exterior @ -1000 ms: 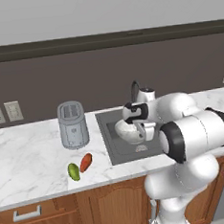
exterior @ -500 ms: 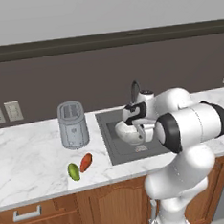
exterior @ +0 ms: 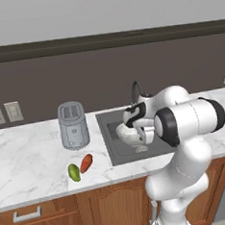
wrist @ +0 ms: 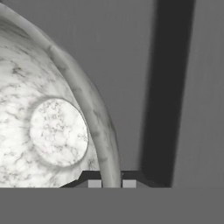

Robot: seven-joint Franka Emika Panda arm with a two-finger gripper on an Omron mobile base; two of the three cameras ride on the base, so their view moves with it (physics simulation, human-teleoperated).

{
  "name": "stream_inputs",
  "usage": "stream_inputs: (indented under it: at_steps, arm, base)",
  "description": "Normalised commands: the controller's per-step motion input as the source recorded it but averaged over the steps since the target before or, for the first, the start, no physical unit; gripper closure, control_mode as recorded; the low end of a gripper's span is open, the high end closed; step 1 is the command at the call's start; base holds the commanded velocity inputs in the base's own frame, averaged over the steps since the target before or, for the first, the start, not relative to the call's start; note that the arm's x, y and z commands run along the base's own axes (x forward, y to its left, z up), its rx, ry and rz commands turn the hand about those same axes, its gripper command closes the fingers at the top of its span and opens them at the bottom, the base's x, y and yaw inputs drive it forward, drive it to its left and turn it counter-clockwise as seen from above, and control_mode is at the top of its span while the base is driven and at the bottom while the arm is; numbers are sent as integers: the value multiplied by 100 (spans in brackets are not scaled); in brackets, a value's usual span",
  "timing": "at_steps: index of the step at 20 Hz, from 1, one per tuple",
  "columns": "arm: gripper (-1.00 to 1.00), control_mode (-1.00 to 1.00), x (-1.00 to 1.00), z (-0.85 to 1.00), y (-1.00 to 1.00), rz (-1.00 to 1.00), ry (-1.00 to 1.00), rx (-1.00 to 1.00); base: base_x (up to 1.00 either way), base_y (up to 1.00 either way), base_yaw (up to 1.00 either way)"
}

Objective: Remove the sweet potato and mango from the sink. Then move the bowl and cup from the counter to the sink for washing.

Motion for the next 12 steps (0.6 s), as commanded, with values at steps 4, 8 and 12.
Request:
stream_inputs:
  at_steps: [4, 8, 12]
  arm:
    - [100, -100, 10, -16, 0, 0, 0, 0]
    - [100, -100, 15, -15, 0, 0, 0, 0]
    - [100, -100, 15, -15, 0, 0, 0, 0]
  base:
    - [0, 0, 0]
    - [0, 0, 0]
    - [0, 0, 0]
